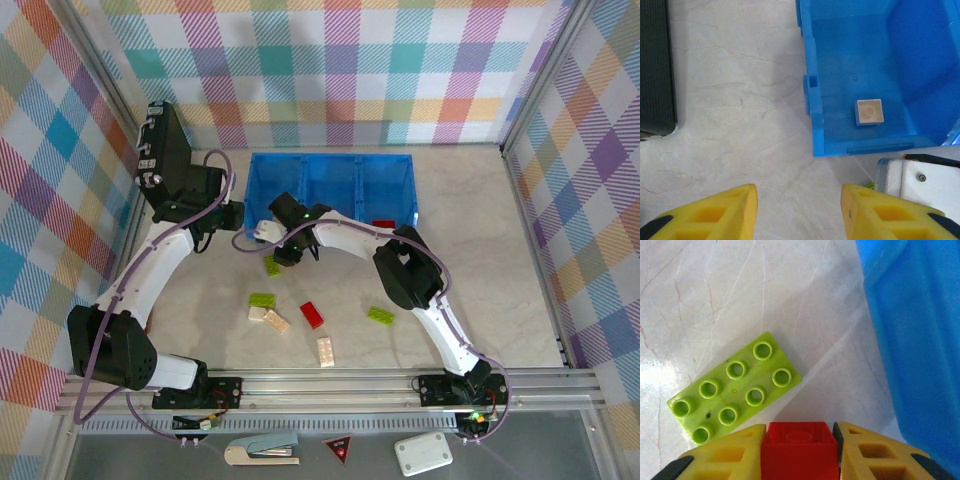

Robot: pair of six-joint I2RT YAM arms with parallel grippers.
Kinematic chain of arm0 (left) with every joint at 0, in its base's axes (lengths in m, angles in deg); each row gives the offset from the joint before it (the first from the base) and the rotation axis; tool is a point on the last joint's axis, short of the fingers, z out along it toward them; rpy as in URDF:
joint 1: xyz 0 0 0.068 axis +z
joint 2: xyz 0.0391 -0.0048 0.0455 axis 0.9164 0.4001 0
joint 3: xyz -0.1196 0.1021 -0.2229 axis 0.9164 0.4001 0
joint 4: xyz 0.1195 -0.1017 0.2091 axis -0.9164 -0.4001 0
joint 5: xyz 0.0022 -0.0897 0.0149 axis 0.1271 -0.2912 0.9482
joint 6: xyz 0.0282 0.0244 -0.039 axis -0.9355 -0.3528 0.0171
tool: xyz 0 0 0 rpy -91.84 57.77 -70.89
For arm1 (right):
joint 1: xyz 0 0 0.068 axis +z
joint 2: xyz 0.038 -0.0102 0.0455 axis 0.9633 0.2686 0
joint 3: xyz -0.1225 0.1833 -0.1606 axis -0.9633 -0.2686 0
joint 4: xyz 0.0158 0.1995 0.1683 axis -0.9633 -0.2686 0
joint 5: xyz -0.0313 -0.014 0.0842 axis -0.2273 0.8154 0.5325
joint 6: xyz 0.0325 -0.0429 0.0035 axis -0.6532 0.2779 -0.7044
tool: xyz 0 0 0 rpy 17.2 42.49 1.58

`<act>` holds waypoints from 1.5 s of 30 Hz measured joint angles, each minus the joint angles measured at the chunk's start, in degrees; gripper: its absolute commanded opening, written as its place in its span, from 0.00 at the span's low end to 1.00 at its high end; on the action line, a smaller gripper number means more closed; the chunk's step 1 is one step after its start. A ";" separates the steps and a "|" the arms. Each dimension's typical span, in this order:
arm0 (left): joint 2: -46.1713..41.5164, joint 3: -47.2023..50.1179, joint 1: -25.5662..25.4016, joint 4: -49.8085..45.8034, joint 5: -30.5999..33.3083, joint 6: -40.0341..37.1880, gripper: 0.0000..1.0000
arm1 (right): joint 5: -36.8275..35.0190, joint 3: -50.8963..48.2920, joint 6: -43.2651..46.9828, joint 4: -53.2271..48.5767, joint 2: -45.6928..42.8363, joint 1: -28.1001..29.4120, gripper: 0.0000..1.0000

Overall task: Sort the legos into containers by color
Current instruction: Pick up the lego from the center of the table, then place the lego in the container.

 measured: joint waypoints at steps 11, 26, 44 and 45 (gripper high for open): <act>-0.04 0.00 0.04 0.00 -1.20 0.02 0.48 | -0.50 -7.74 -6.69 -2.43 -9.88 0.00 0.29; 1.64 -1.40 0.04 -0.61 -6.19 2.16 0.48 | -1.27 -22.86 -20.44 -6.47 -28.30 -4.96 0.28; 5.49 -6.47 -1.79 -3.78 -10.23 9.27 0.48 | 0.13 -25.40 -33.40 -9.44 -37.16 -22.95 0.24; 5.49 -6.47 -1.99 -3.74 -10.23 9.75 0.48 | 0.20 -25.11 -34.18 -9.55 -37.05 -23.91 0.24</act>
